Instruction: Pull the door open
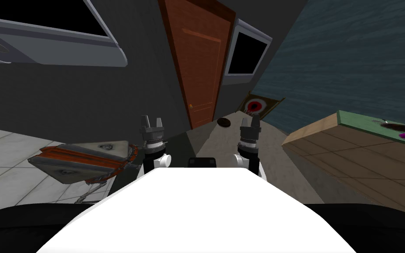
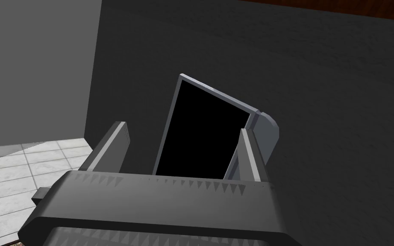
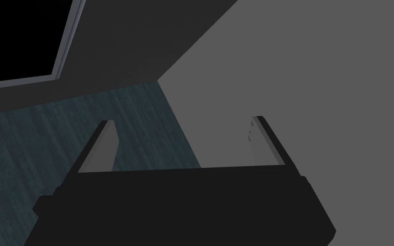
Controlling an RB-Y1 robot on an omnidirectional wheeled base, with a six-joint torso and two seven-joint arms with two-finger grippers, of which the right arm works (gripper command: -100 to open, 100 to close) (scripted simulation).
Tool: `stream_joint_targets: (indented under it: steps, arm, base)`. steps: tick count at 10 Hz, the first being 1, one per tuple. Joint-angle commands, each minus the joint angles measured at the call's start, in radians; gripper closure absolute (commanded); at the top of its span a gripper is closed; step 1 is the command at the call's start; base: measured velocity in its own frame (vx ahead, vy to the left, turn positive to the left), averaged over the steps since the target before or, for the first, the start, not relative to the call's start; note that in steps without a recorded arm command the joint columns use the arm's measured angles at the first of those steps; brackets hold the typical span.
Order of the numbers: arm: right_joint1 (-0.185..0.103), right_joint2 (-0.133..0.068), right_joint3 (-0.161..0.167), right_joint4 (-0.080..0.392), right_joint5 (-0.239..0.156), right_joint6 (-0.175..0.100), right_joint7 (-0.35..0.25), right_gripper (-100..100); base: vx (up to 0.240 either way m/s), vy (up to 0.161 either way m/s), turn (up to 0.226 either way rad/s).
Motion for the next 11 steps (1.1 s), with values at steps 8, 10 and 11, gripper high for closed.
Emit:
stream_joint_targets:
  steps: [8, 10, 11]
  arm:
    - [-0.055, -0.029, -0.004, 0.154, 0.019, -0.036, 0.089, -100]
    - [-0.069, -0.035, -0.005, 0.191, 0.023, -0.045, 0.11, -100]
    - [-0.076, -0.039, -0.006, 0.212, 0.026, -0.05, 0.123, -100]
  base:
    - [0.079, 0.037, 0.041]
    - [0.074, 0.025, 0.037]
    - [0.085, 0.036, 0.053]
